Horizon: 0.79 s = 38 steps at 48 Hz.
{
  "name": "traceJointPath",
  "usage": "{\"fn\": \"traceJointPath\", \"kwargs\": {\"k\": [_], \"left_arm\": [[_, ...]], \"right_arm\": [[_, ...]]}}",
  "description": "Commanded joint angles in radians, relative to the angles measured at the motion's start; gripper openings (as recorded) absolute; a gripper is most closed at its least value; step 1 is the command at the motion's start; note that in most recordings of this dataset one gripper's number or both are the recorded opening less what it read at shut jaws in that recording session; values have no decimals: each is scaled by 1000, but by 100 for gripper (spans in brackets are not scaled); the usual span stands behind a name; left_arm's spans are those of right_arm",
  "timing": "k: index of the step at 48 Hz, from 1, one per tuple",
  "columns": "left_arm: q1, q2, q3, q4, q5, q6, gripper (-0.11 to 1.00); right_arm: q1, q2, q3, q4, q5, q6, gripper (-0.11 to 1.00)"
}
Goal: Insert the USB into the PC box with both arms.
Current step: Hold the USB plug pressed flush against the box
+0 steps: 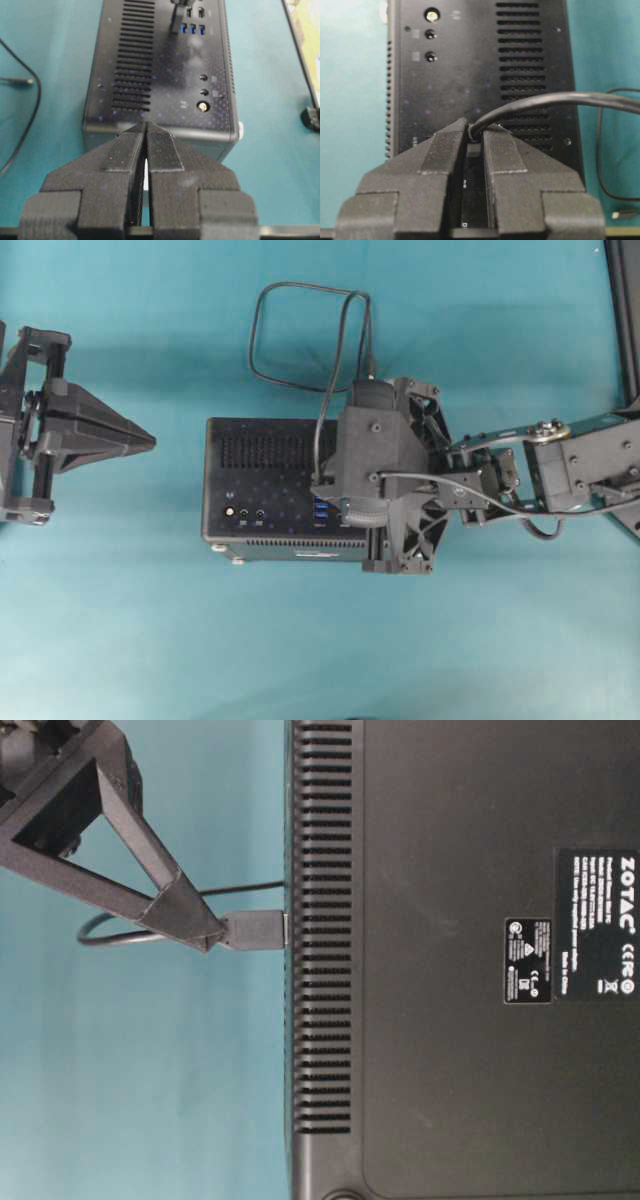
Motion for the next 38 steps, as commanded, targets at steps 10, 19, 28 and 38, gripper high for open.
{"fn": "traceJointPath", "kwargs": {"k": [10,19,28,38], "left_arm": [[0,0,-17,2,-9,0,0],[-2,0,-17,2,-9,0,0],[-2,0,-17,2,-9,2,0],[-2,0,-17,3,-9,0,0]], "right_arm": [[-15,0,-5,3,8,2,9],[-38,-3,-5,-14,8,-3,9],[-20,-3,0,-9,8,0,9],[8,-3,-2,-5,-5,5,9]]}}
